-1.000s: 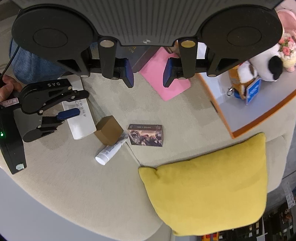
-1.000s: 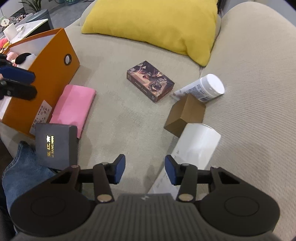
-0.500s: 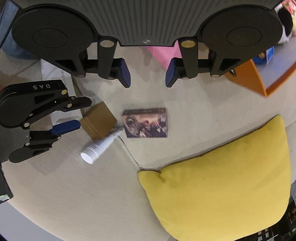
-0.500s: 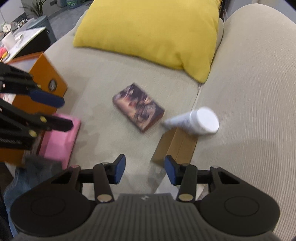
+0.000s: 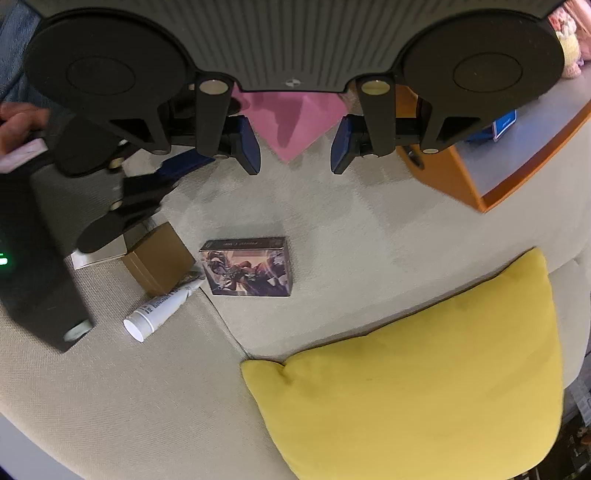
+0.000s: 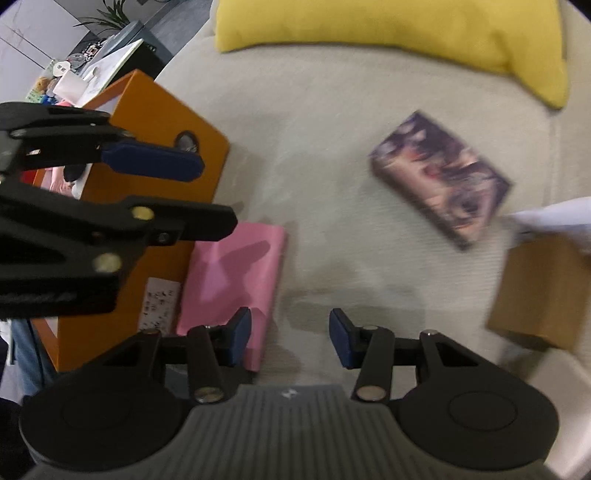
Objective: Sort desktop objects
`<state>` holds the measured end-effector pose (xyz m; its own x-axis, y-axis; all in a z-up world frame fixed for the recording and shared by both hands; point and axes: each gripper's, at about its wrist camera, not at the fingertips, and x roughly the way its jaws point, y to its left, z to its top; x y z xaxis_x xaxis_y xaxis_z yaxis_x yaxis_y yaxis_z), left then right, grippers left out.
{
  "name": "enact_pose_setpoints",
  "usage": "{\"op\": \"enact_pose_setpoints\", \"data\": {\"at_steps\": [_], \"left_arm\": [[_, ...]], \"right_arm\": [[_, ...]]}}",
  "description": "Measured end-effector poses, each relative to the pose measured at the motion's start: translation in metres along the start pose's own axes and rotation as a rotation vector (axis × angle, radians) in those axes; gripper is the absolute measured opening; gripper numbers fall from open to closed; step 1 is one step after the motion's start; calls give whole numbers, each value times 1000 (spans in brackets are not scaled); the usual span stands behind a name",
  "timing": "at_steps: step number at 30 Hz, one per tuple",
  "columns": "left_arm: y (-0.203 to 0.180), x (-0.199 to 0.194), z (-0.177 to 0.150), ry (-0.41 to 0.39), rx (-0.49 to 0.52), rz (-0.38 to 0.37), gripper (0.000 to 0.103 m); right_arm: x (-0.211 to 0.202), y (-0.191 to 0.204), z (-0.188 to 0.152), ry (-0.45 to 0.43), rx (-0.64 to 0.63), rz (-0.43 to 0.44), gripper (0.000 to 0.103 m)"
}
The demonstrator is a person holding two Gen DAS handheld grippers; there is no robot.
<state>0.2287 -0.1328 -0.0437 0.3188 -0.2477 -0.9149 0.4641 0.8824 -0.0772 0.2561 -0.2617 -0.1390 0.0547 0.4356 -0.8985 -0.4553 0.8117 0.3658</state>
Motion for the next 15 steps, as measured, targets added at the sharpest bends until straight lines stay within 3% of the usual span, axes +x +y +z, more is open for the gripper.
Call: {"op": "enact_pose_setpoints", "data": {"at_steps": [11, 15], "left_arm": [[13, -15, -12, -41, -35, -47, 49], [14, -20, -15, -50, -44, -54, 49]], "right_arm": [[25, 1, 8, -3, 79, 98, 52], [24, 3, 8, -6, 116, 138, 34]]}}
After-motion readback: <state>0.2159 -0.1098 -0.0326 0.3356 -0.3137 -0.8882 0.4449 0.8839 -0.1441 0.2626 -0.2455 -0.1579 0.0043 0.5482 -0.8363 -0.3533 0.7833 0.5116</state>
